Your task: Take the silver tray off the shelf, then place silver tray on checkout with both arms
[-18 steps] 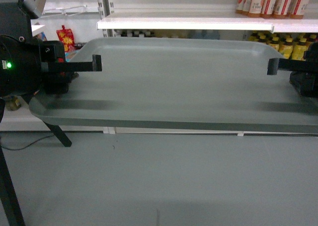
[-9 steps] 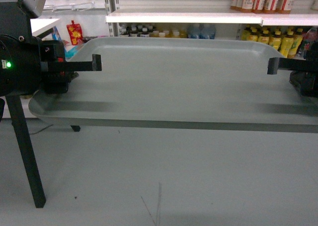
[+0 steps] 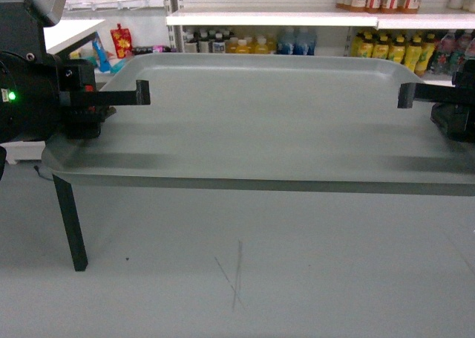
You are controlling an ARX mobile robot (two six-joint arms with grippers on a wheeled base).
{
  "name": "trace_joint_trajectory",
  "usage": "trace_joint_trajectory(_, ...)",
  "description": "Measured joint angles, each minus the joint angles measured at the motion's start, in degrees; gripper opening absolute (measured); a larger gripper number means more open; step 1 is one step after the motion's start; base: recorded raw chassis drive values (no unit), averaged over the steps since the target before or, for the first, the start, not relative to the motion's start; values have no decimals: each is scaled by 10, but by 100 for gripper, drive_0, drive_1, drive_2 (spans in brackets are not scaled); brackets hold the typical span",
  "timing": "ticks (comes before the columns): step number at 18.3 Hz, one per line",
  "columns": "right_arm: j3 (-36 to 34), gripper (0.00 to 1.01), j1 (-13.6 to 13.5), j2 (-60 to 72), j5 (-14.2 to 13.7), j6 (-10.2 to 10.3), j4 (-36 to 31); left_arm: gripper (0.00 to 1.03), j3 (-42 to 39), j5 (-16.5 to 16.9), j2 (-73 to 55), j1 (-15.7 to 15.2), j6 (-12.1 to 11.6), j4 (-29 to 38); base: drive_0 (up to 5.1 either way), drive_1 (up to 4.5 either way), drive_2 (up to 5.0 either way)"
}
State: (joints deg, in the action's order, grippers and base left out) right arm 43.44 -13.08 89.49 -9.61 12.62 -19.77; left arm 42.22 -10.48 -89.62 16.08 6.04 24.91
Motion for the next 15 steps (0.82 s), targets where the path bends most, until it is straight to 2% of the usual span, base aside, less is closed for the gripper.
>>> trace_joint_trajectory(7, 0, 3, 0, 0, 0, 0, 3, 4, 0, 0, 0, 0, 0, -2, 8, -415, 431)
trace_joint_trajectory(15, 0, 3, 0, 0, -1, 0, 2, 4, 0, 0, 1, 0, 0, -2, 0, 0, 0)
